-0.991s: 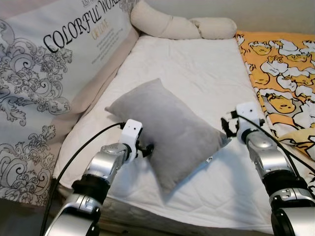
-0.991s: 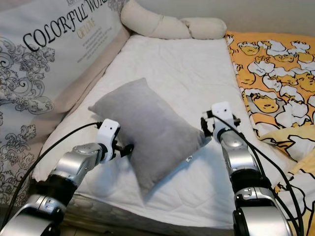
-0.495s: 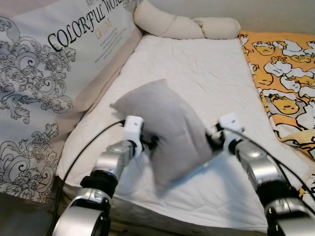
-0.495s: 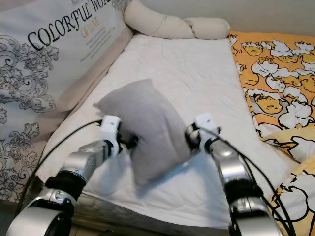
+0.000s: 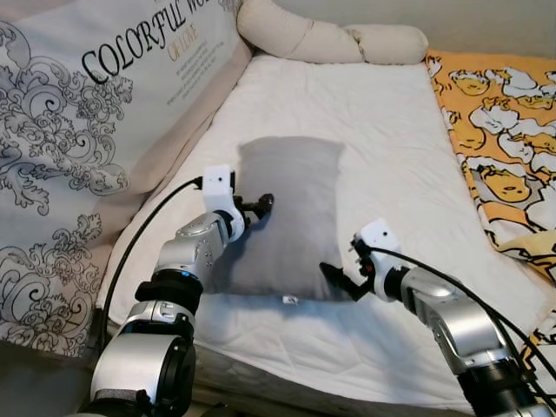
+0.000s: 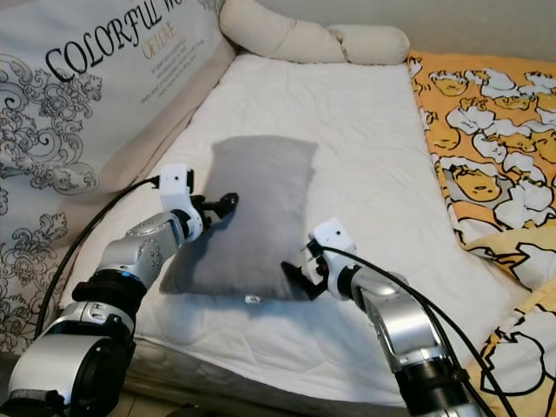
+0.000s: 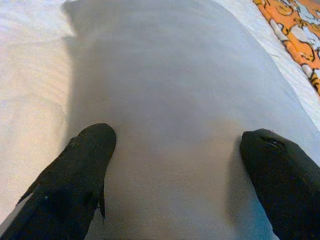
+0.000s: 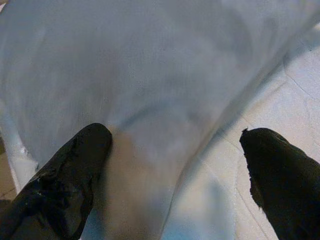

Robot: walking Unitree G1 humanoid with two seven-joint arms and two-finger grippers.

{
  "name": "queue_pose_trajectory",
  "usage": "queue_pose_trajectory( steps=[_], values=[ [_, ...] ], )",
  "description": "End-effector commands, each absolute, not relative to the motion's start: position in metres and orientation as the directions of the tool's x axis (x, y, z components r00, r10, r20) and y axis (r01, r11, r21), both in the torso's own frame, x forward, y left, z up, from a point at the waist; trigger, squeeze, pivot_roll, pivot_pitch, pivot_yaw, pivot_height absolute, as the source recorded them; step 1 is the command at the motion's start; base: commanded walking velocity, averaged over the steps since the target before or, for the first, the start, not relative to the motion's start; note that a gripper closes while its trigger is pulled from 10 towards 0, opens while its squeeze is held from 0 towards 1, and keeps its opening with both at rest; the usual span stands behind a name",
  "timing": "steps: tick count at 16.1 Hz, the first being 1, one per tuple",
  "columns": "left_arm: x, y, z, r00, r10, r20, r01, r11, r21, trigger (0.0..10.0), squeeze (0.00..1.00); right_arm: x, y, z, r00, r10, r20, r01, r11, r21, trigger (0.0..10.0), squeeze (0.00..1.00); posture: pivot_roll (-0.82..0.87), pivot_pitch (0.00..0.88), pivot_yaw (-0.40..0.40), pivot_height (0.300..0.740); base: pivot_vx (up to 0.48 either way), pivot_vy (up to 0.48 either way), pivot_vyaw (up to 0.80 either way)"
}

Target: Clean up the room

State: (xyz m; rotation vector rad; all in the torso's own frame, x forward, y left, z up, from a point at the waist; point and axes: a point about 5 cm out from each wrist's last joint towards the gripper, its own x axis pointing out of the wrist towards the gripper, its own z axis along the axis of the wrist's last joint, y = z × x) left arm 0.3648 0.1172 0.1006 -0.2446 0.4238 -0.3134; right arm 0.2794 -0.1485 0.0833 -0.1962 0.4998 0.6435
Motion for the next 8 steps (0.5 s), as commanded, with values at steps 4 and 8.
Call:
queue_pose_trajectory(
  steps=[4,8],
  values=[
    [0.368,0.147,0.106,0.91,-0.252,-0.329,0.169,0.95,-0.261,10.0,0.0,0.28,-0.181,0.101,0.739,0.422,-0.525,-0.529,0.846,-0.063,10.0,0.0,-0.1,0.0,0.044,0.74,0.0,0.0,0.0],
    [0.376,0.163,0.125,0.928,-0.291,-0.233,0.227,0.936,-0.267,10.0,0.75,0.298,-0.21,0.109,0.838,0.271,-0.473,-0.338,0.939,-0.061,10.0,0.0,-0.09,0.0,0.041,0.74,0.0,0.0,0.0]
  ],
)
